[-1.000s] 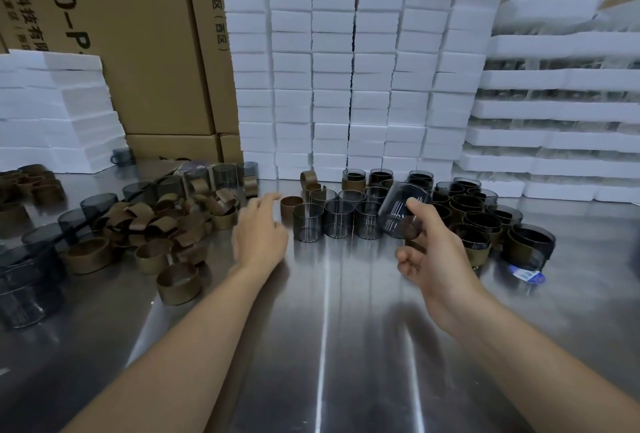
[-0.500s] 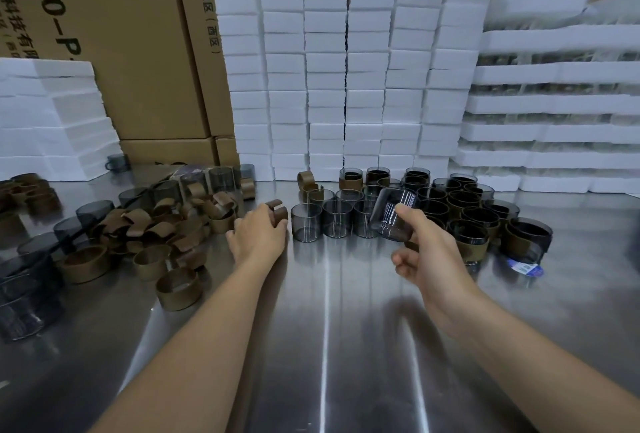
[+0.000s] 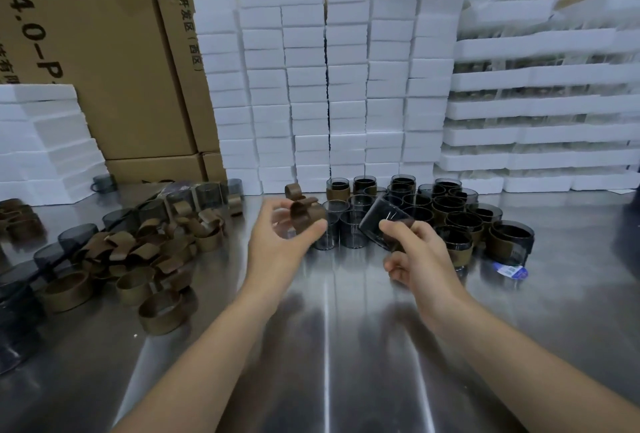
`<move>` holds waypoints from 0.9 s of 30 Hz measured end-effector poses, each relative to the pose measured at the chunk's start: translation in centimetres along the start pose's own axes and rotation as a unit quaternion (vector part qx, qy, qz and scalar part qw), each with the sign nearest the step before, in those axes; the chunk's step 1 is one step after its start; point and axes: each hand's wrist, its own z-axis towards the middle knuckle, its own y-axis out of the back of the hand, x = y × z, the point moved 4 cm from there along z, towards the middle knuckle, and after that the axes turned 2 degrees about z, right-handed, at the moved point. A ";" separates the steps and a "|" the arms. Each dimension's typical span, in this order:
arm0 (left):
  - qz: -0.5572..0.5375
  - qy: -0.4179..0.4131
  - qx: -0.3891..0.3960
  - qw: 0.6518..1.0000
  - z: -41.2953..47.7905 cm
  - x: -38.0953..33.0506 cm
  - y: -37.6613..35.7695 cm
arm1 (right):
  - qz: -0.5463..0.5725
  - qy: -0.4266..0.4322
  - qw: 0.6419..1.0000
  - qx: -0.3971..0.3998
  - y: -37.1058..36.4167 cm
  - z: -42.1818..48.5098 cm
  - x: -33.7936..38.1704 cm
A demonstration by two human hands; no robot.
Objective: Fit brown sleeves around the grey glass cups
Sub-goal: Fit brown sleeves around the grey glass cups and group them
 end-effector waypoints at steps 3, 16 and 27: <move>-0.025 -0.012 0.043 0.999 -1.0 -0.8 -2.8 | -0.007 0.021 1.000 -0.012 0.2 0.2 0.1; -0.031 0.077 0.188 0.979 -1.6 0.5 -3.4 | -0.113 0.147 0.983 0.004 0.4 0.0 1.6; -0.088 0.157 0.228 0.957 -1.0 0.4 -3.2 | -0.179 0.252 0.949 0.063 -0.3 -0.9 2.4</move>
